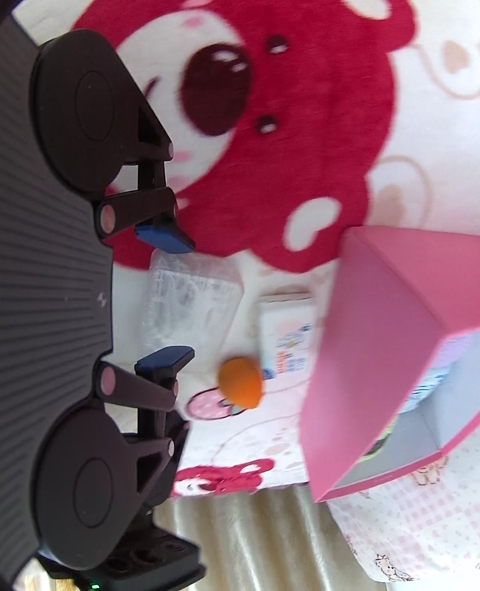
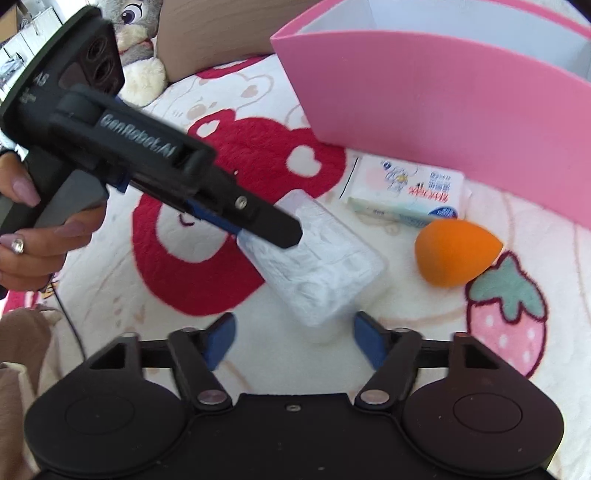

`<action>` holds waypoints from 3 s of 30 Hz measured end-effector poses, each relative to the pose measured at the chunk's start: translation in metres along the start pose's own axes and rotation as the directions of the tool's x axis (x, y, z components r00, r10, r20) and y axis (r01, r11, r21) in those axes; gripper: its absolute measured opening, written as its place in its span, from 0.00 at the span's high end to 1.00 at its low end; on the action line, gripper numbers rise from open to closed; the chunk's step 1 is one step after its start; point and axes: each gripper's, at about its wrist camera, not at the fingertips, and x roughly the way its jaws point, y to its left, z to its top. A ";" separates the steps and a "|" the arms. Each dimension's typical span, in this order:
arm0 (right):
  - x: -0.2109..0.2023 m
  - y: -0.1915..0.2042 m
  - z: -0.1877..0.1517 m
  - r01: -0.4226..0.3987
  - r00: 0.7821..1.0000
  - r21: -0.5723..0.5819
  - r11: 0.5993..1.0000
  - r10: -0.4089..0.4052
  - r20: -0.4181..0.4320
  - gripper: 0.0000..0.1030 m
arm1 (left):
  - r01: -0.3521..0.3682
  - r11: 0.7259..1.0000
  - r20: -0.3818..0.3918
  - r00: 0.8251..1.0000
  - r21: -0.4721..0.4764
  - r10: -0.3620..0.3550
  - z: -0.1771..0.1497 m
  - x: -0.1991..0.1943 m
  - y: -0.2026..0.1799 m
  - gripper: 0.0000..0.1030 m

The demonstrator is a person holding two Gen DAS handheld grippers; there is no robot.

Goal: Organize objects
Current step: 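Lower the left gripper onto the floss-pick box and close it, then lift the floss-pick box with the left gripper toward the pink box, then lower the floss-pick box into the pink box beside the yarn ball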

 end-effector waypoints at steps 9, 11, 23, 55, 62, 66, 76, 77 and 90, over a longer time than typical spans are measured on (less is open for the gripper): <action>0.007 0.004 -0.005 0.049 0.997 0.048 0.998 -0.052 0.056 0.17 | -0.126 0.990 0.079 0.990 0.066 0.121 -0.009 0.005 -0.011 0.50; 0.010 0.005 -0.006 0.071 0.994 0.056 0.996 -0.075 0.078 0.17 | -0.113 0.990 0.082 0.991 0.082 0.107 -0.013 0.003 -0.015 0.62; 0.022 0.013 -0.009 0.151 0.977 0.102 0.983 -0.164 0.137 0.07 | -0.130 0.991 0.128 0.984 0.023 0.126 -0.027 0.006 -0.017 0.61; -0.058 0.101 0.036 0.359 0.930 -0.134 0.924 -0.341 0.141 0.07 | 0.002 1.000 0.216 0.976 0.022 -0.006 -0.054 -0.097 -0.053 0.60; -0.108 0.134 0.064 0.385 0.921 -0.136 0.913 -0.369 0.128 0.07 | 0.047 0.997 0.230 0.971 0.057 -0.059 -0.052 -0.148 -0.078 0.61; -0.133 0.144 0.080 0.395 0.917 -0.098 0.914 -0.385 0.105 0.07 | 0.022 0.995 0.227 0.973 0.096 -0.044 -0.046 -0.173 -0.103 0.60; -0.185 0.152 0.112 0.387 0.912 0.005 0.922 -0.384 0.143 0.07 | -0.008 0.988 0.212 0.977 0.153 -0.025 -0.018 -0.221 -0.149 0.62; -0.187 0.152 0.114 0.382 0.913 0.017 0.924 -0.380 0.149 0.07 | -0.010 0.988 0.204 0.979 0.153 -0.022 -0.015 -0.225 -0.151 0.62; -0.189 0.151 0.149 0.384 0.900 0.120 0.915 -0.400 0.171 0.07 | -0.055 0.984 0.194 0.981 0.169 0.021 0.020 -0.239 -0.155 0.60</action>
